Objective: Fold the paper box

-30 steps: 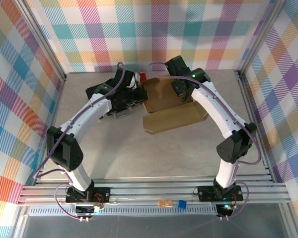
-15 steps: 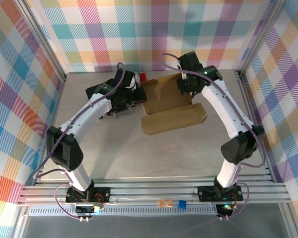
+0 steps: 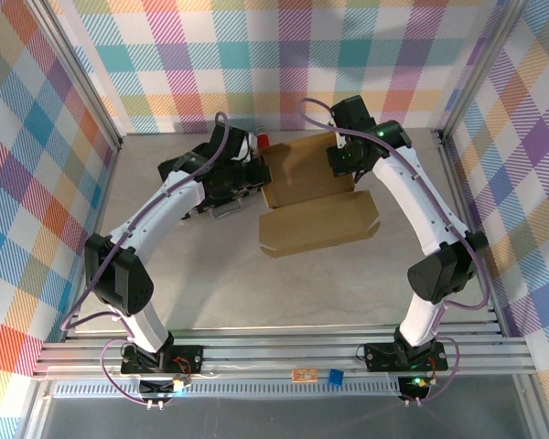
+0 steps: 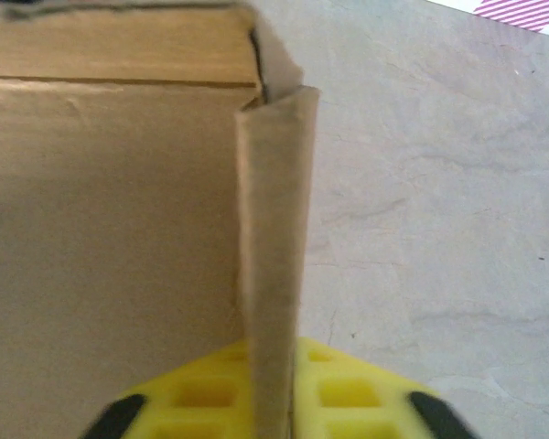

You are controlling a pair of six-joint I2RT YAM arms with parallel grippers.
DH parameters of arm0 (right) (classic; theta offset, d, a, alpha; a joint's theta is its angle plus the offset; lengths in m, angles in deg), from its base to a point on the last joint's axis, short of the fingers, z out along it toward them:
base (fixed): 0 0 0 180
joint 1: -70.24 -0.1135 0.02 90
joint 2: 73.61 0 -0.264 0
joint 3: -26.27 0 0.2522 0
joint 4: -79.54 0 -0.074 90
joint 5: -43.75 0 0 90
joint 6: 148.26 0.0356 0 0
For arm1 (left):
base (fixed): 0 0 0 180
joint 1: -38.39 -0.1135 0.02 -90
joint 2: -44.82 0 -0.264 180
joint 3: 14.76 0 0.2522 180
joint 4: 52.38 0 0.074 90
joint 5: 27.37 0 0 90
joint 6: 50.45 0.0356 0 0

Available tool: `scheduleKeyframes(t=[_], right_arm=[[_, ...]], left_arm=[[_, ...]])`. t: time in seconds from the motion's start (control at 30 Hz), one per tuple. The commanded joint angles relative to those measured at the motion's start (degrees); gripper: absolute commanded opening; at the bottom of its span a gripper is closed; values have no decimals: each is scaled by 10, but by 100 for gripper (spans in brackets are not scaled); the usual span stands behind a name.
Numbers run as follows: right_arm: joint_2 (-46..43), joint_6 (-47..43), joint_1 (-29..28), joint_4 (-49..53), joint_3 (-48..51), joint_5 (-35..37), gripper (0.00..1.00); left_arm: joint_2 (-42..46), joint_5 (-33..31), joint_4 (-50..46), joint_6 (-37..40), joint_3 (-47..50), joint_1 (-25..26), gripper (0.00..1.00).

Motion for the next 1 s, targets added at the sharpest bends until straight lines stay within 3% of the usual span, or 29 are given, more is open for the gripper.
scheduleKeyframes(t=[0.0, 0.27, 0.5, 0.67, 0.93, 0.97], right_arm=[[-6, -1, -5, 12, -3, 30, 0], [10, 25, -41, 38, -45, 144, 0], [36, 52, -62, 85, -107, 160, 0], [57, 66, -84, 113, -141, 158, 0], [63, 76, -87, 114, -144, 125, 0], [62, 77, -86, 113, -143, 121, 0]], left_arm=[[18, 0, -5, 9, -22, -2, 0], [-11, -70, -90, 44, -69, 8, 0], [-44, -178, -174, 85, -97, 30, 0], [-51, -237, -180, 95, -89, 37, 0], [-40, -206, -143, 91, -72, 37, 0], [-37, -196, -134, 87, -67, 36, 9]])
